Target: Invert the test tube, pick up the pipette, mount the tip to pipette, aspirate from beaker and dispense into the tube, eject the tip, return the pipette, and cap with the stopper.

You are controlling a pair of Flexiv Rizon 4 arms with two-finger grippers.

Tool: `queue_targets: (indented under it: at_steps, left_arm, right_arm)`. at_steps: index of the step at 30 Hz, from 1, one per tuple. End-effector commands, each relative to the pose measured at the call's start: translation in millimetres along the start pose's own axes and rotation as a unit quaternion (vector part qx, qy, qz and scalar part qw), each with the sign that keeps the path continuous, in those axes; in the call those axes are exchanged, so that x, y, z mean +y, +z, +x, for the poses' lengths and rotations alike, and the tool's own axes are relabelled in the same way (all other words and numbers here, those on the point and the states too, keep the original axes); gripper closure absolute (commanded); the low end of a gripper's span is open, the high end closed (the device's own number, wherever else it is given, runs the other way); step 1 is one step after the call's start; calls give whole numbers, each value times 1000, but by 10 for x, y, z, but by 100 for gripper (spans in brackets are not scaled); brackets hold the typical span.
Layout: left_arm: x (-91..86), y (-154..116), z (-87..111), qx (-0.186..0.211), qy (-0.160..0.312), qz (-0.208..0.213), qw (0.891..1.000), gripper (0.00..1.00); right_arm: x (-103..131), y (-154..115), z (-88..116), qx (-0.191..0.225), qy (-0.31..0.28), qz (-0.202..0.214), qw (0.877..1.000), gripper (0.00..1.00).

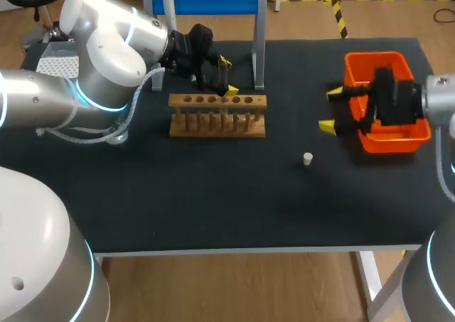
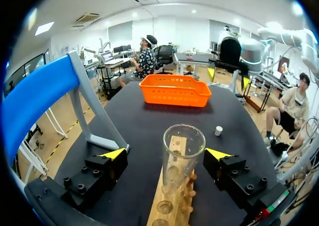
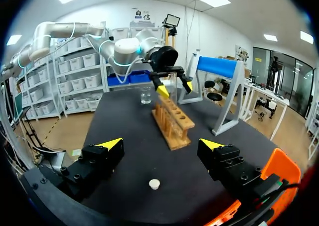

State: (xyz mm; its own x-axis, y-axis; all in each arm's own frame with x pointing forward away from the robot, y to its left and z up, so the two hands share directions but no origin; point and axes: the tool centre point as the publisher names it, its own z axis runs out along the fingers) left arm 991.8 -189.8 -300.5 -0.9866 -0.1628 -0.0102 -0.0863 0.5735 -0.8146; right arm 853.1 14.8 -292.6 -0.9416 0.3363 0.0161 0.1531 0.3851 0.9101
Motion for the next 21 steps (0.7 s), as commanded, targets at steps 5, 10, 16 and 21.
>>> queue_targets:
  at_steps: [5,10,16,21]
  left_arm:
    - [-4,2,-10,2,-1,-1,1000,0]
    - [-4,2,-10,2,-1,-1,1000,0]
    - [-4,2,-10,2,-1,-1,1000,0]
    - [-4,2,-10,2,-1,-1,1000,0]
  right_arm:
    - [-299,36,217,-30,5,5,1000,0]
    - [-422,40,219,-43,4,6,999,0]
    - [-601,97,237,-47,3,11,999,0]
    - [-764,172,252,-41,12,19,999,0]
